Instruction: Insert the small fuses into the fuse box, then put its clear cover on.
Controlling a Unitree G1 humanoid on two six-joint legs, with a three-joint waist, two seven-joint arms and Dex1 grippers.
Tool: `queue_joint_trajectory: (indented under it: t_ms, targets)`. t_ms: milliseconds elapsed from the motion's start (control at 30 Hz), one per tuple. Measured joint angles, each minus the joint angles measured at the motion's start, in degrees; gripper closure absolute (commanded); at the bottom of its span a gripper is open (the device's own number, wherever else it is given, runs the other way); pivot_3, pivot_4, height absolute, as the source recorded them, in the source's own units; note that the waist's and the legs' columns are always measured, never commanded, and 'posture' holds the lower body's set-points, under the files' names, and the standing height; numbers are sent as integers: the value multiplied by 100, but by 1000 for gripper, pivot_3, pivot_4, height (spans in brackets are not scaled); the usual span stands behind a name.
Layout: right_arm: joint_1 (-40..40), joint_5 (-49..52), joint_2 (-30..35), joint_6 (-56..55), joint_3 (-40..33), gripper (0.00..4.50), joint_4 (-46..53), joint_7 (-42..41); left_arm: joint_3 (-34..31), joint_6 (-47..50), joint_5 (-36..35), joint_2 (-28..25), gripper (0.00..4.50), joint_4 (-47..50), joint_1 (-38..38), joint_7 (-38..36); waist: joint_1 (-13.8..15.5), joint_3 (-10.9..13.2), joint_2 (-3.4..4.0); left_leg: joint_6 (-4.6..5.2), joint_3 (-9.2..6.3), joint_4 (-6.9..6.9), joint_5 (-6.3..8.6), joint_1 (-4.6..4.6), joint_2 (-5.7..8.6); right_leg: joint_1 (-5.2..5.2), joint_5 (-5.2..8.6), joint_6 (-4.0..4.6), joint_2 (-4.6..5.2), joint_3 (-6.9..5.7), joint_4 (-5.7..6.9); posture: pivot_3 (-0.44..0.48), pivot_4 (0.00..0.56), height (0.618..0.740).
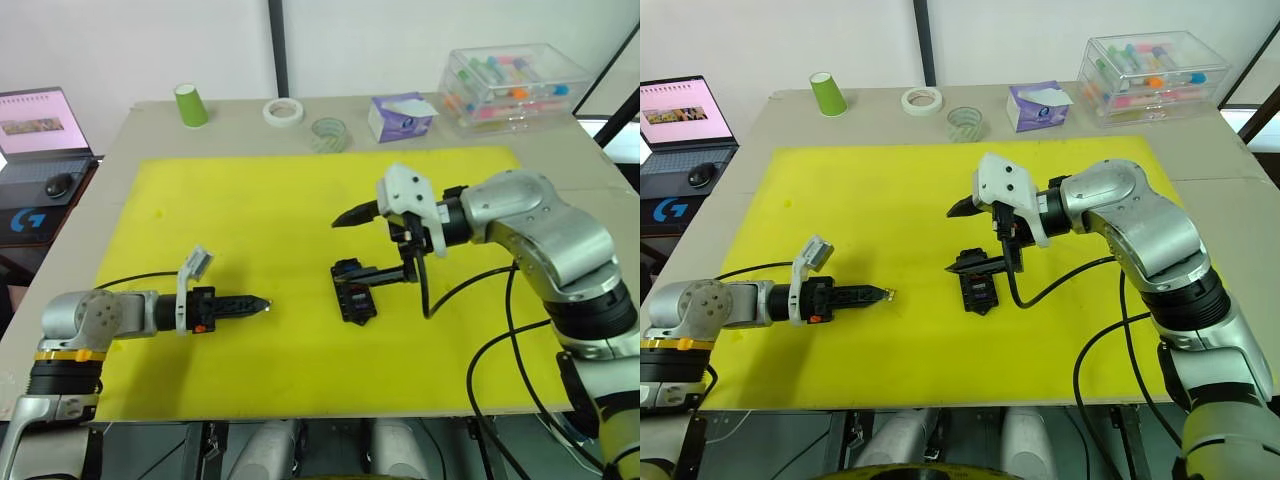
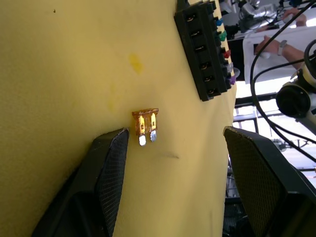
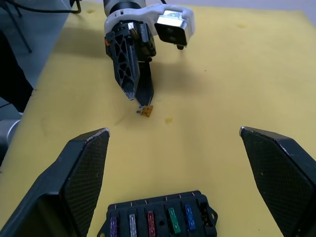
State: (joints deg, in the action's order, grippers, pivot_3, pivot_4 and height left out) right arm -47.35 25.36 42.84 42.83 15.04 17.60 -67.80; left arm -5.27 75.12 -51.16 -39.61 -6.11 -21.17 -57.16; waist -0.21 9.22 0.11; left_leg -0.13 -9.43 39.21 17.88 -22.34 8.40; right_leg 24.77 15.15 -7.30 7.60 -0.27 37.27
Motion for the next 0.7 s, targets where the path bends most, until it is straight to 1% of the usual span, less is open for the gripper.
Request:
queue_joint_trajectory:
  t_ms: [33,67,167,600,700]
  targets:
    - [0,-8,0,0,3,0,0,0,5,-43,46,24,1870,-30,-1,0,7,0,0,0,0,0,0,0,0,0,0,0,0,0,0,0,150,740]
    - [0,-10,0,-1,3,0,1,0,13,-79,81,40,2175,-68,0,7,11,0,0,0,0,0,0,0,0,0,0,0,0,0,0,0,150,740]
    - [0,4,-8,14,3,0,7,5,51,-170,201,41,3224,-117,-1,18,5,0,0,0,0,0,0,0,0,1,0,0,0,0,0,0,150,740]
    - [-1,17,-64,24,4,0,7,15,82,-292,279,58,3224,-166,1,-19,-22,0,0,0,-1,0,0,0,0,1,0,0,0,0,1,0,150,740]
    - [-4,15,-74,23,4,0,7,17,105,-340,303,70,3721,-168,0,-20,-14,0,0,0,-1,0,0,0,0,1,0,0,0,0,1,0,150,740]
